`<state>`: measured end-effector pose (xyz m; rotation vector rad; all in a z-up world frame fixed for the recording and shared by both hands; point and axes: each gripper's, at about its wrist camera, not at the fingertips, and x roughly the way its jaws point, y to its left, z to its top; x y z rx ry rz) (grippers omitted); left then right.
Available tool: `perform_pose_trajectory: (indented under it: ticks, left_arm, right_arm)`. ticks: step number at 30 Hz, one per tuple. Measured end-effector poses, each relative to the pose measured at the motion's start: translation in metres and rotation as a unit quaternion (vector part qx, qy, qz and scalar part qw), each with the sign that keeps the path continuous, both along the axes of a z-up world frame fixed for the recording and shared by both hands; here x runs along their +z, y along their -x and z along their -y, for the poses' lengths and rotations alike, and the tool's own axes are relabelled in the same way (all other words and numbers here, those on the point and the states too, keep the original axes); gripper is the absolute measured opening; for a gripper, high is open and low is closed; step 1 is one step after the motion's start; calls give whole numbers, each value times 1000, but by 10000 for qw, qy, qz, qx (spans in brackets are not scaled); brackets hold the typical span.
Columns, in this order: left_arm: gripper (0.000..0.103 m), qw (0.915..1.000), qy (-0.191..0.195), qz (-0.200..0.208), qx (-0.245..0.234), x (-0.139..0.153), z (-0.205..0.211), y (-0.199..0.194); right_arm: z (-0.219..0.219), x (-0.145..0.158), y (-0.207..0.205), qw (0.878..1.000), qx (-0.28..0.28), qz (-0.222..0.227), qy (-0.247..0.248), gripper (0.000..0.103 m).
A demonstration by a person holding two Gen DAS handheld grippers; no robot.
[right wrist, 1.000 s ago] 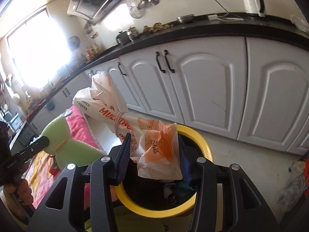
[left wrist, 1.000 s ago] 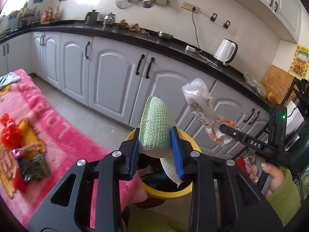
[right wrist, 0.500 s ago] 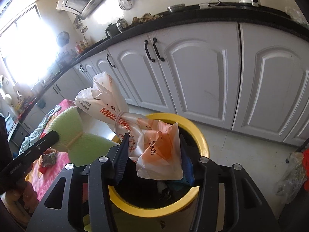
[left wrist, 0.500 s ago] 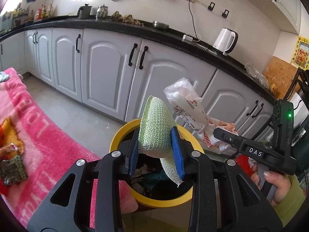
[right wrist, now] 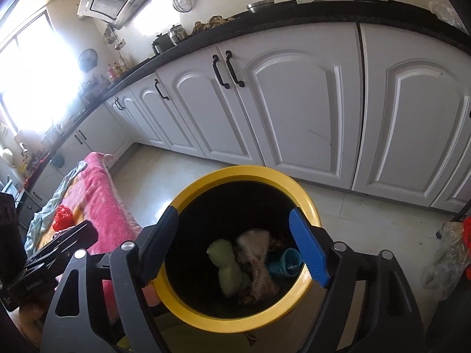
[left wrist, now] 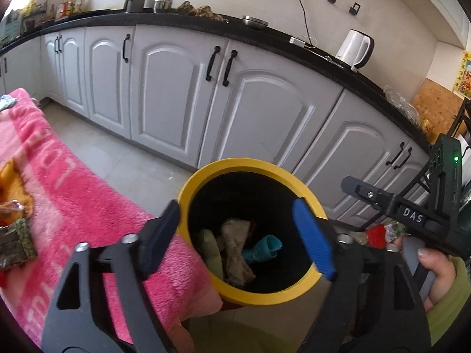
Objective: Collect trash
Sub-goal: 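Carry both items over the yellow bin and open both tools to drop them, then move both tools back over the table toward the red bag and snack pack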
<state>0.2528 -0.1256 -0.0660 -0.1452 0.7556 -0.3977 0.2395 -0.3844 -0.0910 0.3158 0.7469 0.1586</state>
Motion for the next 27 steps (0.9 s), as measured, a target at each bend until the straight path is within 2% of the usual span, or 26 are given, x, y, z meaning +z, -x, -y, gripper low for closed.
perform_pose_trajectory:
  ticks: [3, 4, 11, 19, 27]
  left_arm:
    - [91, 9998, -42, 54, 160, 4, -12, 5]
    - [92, 9998, -44, 67, 199, 6, -14, 6]
    - [92, 9971, -229, 302, 666, 17, -49, 20]
    - [92, 9912, -309, 564, 1153, 31, -97, 40]
    - [92, 9826, -207, 680, 1716, 40, -152, 53]
  right_arm:
    - [-4, 6, 2, 9999, 25, 82, 59, 80]
    - [-6, 8, 2, 9999, 34, 106, 92, 82]
    - [-26, 23, 8, 9988, 274, 330, 246, 84]
    - [-68, 40, 18, 9943, 754, 559, 499, 85]
    - [-120, 45, 25, 9866, 1304, 635, 751, 85]
